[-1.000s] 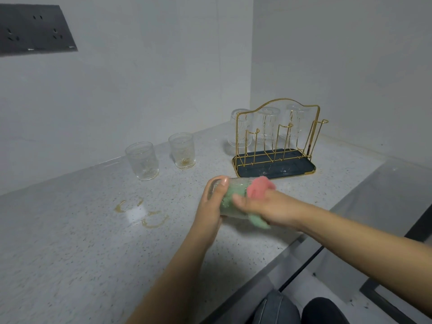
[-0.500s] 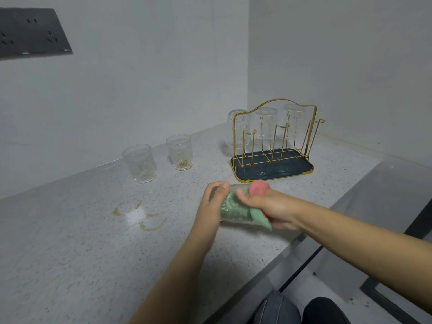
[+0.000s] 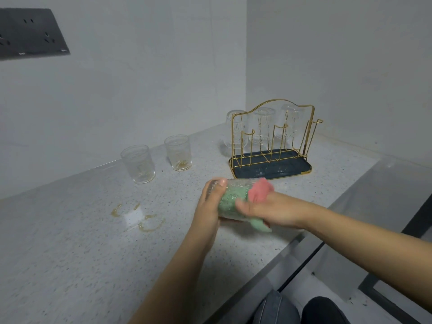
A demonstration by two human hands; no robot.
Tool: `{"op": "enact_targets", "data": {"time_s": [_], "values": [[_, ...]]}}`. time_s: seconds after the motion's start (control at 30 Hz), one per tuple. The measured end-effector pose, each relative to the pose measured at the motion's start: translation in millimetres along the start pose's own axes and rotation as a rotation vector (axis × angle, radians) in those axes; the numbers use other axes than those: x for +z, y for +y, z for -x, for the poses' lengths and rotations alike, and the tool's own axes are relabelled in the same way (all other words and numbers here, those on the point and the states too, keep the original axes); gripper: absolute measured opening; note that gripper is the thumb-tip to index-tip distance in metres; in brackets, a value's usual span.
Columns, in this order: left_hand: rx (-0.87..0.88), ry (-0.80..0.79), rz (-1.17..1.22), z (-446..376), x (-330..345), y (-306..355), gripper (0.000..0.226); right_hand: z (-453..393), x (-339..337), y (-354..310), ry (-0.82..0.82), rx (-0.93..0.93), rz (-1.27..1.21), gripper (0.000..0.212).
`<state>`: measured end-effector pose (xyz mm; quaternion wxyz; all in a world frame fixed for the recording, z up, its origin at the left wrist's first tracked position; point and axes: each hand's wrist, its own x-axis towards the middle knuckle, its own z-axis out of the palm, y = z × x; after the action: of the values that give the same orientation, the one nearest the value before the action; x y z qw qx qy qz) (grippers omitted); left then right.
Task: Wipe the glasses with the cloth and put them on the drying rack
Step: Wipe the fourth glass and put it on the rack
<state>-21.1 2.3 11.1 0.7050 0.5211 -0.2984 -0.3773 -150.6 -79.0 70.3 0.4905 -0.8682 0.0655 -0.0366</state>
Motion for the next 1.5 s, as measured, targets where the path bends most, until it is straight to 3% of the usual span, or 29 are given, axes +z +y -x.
{"op": "enact_targets", "data": {"time_s": [0.07, 0.1, 0.17, 0.23, 0.37, 0.4, 0.43, 0.5, 0.57, 0.6, 0.7, 0.73, 0.8, 0.87, 0.93, 1.0, 1.1, 1.2, 1.33, 1.43, 1.5], "values": [[-0.165, -0.050, 0.022, 3, -2, 6, 0.048, -1, 3, 13, -0.002, -0.338, 0.619, 0.034], [-0.239, -0.086, -0.017, 3, -4, 7, 0.051, -3, 3, 23, -0.014, -0.408, 0.837, 0.038], [-0.309, -0.127, -0.059, 4, -5, 4, 0.061, -2, 2, 34, -0.011, -0.306, 0.927, 0.046], [-0.259, -0.123, -0.045, 4, -3, 2, 0.066, -3, 2, 36, 0.048, -0.236, 0.676, 0.048], [-0.008, -0.082, -0.012, 2, 0, -2, 0.040, -5, -4, 21, 0.137, 0.050, -0.324, 0.044], [0.020, -0.061, -0.044, 2, -1, -4, 0.033, -4, -4, 18, 0.125, 0.122, -0.419, 0.051], [0.016, -0.049, -0.065, 2, 0, -6, 0.033, -3, -2, 16, 0.099, 0.145, -0.360, 0.058], [-0.081, -0.069, -0.035, 3, 2, -5, 0.050, -1, 0, 10, -0.016, 0.044, 0.041, 0.055], [-0.240, -0.097, 0.020, 4, 4, 1, 0.061, 0, 1, 15, -0.119, -0.176, 0.461, 0.044], [-0.302, -0.109, 0.006, 5, 4, 5, 0.059, 2, 0, 14, -0.187, -0.208, 0.654, 0.042], [-0.391, -0.148, -0.059, 1, -3, 12, 0.049, 10, -6, 15, -0.044, -0.356, 1.327, 0.049], [-0.406, -0.160, -0.076, 1, -4, 12, 0.045, 11, -7, 12, -0.031, -0.412, 1.545, 0.041], [-0.425, -0.167, -0.102, 1, -4, 13, 0.040, 10, -7, 26, -0.159, -0.333, 1.642, 0.035], [-0.412, -0.150, -0.134, 0, -3, 12, 0.043, 4, -1, 43, -0.164, -0.140, 1.572, 0.040], [-0.371, -0.142, -0.158, -1, -2, 13, 0.047, 2, 4, 60, -0.132, -0.069, 1.507, 0.049], [-0.346, -0.133, -0.158, -4, -3, 13, 0.043, 2, 6, 65, -0.002, -0.111, 1.375, 0.044], [-0.356, -0.099, -0.083, -2, -2, 12, 0.036, 7, 11, 40, 0.050, -0.257, 0.890, 0.030], [-0.328, -0.035, 0.001, -1, -2, 9, 0.038, 3, 7, 23, 0.012, -0.067, 0.472, 0.034], [-0.205, 0.073, 0.073, -1, -2, 5, 0.045, -1, 2, 15, 0.239, 0.069, 0.131, 0.058], [-0.146, 0.090, 0.156, 0, 0, 0, 0.064, -6, -2, 7, 0.456, 0.060, 0.058, 0.031], [-0.176, 0.029, 0.156, -1, -6, 0, 0.071, -9, -9, 1, 0.509, 0.036, 0.037, 0.017]]}}
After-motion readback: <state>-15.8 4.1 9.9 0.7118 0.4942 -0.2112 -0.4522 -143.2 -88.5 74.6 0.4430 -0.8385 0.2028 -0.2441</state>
